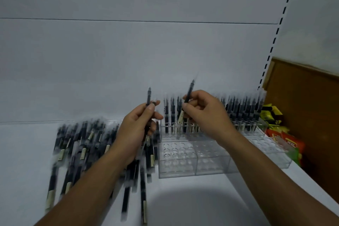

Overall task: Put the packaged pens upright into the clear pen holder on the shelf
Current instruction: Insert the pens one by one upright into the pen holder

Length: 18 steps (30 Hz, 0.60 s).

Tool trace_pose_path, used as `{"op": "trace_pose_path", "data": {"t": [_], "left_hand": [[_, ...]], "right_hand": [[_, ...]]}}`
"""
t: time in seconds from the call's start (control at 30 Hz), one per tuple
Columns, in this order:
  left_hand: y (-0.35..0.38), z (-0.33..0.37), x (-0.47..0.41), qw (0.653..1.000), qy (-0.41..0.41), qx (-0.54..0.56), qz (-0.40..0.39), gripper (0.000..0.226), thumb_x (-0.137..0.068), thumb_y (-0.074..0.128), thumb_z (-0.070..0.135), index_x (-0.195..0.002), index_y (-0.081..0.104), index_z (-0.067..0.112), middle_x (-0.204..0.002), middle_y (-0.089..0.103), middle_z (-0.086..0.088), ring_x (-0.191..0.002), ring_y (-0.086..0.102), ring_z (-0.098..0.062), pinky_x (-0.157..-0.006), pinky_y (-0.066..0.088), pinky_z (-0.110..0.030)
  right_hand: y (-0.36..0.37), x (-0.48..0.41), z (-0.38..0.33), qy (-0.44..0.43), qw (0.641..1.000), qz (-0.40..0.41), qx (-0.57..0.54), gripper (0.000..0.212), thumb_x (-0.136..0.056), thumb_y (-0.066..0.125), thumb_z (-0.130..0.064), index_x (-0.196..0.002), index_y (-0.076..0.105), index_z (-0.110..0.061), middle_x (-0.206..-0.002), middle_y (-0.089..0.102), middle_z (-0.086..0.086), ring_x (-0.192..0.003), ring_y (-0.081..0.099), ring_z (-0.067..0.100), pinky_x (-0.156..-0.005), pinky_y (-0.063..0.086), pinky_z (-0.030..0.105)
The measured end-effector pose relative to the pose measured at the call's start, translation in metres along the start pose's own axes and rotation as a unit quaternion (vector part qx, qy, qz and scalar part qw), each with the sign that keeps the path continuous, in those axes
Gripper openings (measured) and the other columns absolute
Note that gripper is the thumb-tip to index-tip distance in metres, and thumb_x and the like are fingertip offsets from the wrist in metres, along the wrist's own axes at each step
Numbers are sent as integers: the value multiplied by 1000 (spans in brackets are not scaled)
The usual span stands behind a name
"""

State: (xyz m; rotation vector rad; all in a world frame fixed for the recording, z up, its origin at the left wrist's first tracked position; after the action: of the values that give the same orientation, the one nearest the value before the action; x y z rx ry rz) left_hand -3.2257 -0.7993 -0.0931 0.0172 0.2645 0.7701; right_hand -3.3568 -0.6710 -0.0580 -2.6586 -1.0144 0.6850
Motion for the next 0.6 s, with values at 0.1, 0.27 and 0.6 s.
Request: {"op": "trace_pose_path", "data": {"t": [0.1,0.27,0.6], "left_hand": [[-4,-9,1,1000,-23,16,-12,25,-100,47,19,-117,66,17,-78,67,3,-55,47,-10,-47,37,-19],[-7,-13,1,999,-30,29,-16,25,-99,47,15,-116,65,17,-80,67,2,-56,47,-10,-48,38,-20],[-8,-13,3,999,-32,36,-14,24,-99,48,17,-115,66,20,-81,68,4,-58,51,-9,-51,41,-20]], "right_hand": [[4,-5,2,-5,1000,-5,16,8,-93,62,-19,-99,64,-14,-86,65,15,-90,65,39,-76,55,51],[8,-15,0,-16,998,1,60,16,-94,62,-28,-94,68,-13,-86,71,7,-78,70,15,-77,59,41],[21,-28,1,-46,992,-8,120,13,-91,66,-31,-94,67,-18,-82,70,-5,-81,69,15,-78,58,42]]}}
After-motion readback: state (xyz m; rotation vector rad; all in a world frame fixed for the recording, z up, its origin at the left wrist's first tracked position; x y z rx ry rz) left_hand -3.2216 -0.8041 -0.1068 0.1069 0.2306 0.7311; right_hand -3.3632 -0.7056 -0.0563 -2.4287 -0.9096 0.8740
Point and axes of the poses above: each hand's wrist, its own x-axis away from the middle knuckle, its own y-axis out of the palm, z = x × y, the point moved 2 cm from there along -x, towards the middle knuckle
